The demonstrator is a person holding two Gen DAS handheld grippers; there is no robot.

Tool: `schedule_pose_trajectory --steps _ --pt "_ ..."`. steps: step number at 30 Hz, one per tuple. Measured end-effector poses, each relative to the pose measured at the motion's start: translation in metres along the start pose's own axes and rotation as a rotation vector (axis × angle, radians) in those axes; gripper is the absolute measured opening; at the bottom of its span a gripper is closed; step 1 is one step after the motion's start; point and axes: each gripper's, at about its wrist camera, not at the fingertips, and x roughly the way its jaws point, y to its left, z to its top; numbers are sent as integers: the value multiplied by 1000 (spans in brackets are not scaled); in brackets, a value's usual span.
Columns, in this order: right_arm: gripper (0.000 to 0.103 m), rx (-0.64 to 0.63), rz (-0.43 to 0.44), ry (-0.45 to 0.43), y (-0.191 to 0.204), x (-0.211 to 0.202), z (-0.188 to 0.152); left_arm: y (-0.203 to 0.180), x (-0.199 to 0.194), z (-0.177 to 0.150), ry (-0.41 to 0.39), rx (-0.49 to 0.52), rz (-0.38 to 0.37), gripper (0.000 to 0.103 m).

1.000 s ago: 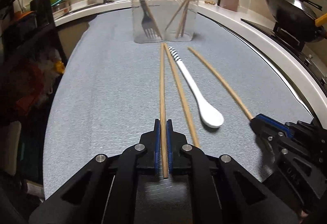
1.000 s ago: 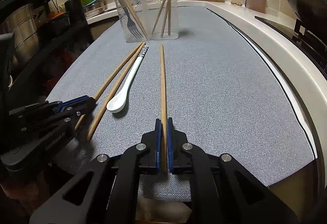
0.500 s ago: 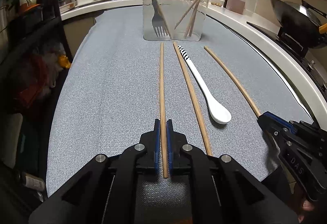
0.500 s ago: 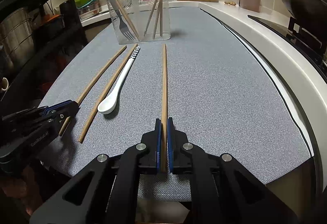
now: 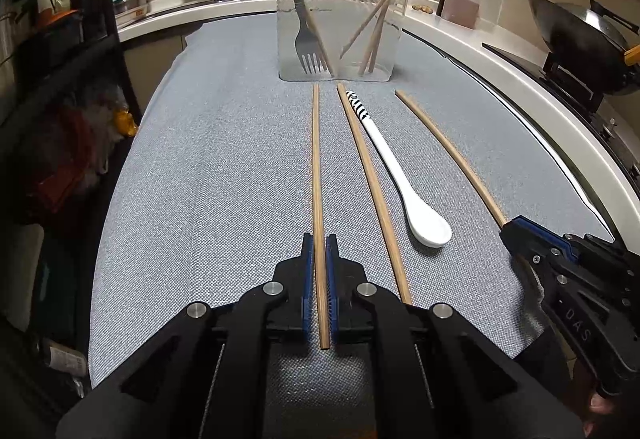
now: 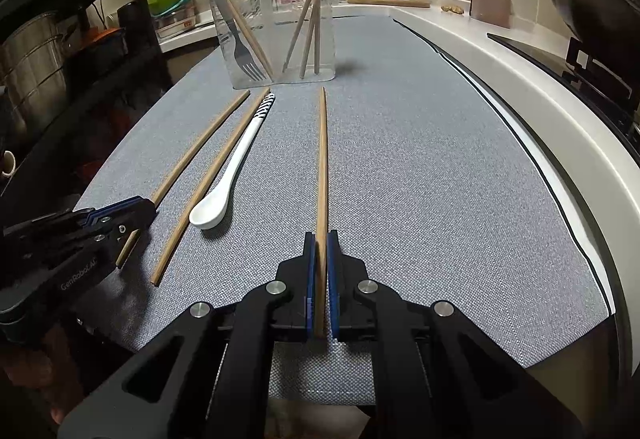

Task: Organize utensils
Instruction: 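Close the left tool on a chopstick while the right tool grasps another chopstick, then lift both chopsticks and carry them over the clear container with both tools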

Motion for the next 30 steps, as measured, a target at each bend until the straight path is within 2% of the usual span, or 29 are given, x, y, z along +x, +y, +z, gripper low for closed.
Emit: schedule_pose_trajectory --steps 16,21,30 --pt "6 -13 -7 -3 1 2 2 0 0 1 -1 4 2 6" --pt "6 5 14 -13 -1 -4 5 -1 -2 2 -4 9 0 6" --pt "5 -27 -4 -115 4 -48 22 0 -39 7 -135 35 -9 6"
